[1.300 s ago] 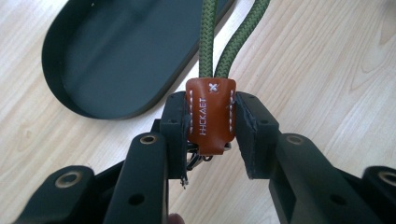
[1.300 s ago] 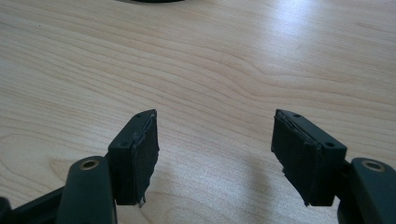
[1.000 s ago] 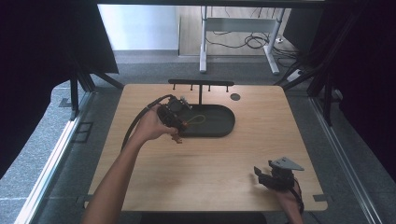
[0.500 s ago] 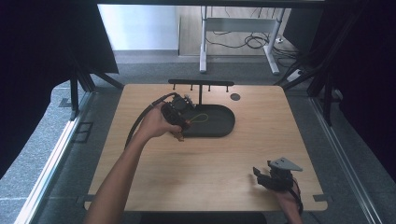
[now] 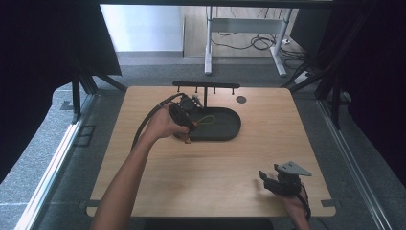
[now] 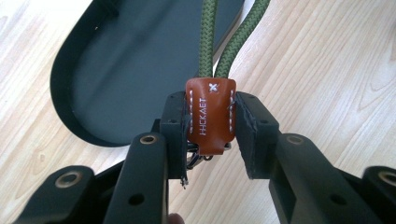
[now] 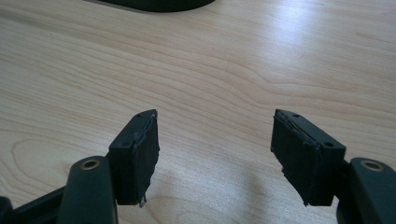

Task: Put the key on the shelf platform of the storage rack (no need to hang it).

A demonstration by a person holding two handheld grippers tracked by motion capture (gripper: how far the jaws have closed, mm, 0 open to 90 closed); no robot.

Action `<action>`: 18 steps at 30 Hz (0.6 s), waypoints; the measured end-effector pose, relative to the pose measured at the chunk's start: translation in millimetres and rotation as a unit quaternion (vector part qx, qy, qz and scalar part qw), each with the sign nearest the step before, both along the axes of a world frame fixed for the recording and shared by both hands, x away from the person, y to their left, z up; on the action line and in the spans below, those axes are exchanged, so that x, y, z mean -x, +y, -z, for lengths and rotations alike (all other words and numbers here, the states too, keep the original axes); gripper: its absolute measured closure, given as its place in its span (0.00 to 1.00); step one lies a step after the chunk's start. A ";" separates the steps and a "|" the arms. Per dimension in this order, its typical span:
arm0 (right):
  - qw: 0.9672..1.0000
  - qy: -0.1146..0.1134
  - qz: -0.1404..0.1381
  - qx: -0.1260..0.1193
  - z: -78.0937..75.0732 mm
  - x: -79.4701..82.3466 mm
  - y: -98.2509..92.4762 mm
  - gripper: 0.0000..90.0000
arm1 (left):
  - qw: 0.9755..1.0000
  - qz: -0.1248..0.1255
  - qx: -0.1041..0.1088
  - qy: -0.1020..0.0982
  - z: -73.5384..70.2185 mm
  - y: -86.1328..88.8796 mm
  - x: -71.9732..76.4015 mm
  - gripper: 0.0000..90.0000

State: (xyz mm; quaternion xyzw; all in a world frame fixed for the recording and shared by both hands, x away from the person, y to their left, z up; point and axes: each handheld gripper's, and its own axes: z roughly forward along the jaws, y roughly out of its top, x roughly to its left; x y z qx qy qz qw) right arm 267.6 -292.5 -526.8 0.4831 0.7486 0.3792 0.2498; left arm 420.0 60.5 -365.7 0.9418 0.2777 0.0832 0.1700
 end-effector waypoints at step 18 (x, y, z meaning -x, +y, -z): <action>1.000 0.003 -0.003 0.007 2.8 -0.4 3.8 0.36 | 1.000 -0.002 -0.001 0.001 -4.9 -6.3 -15.4 0.74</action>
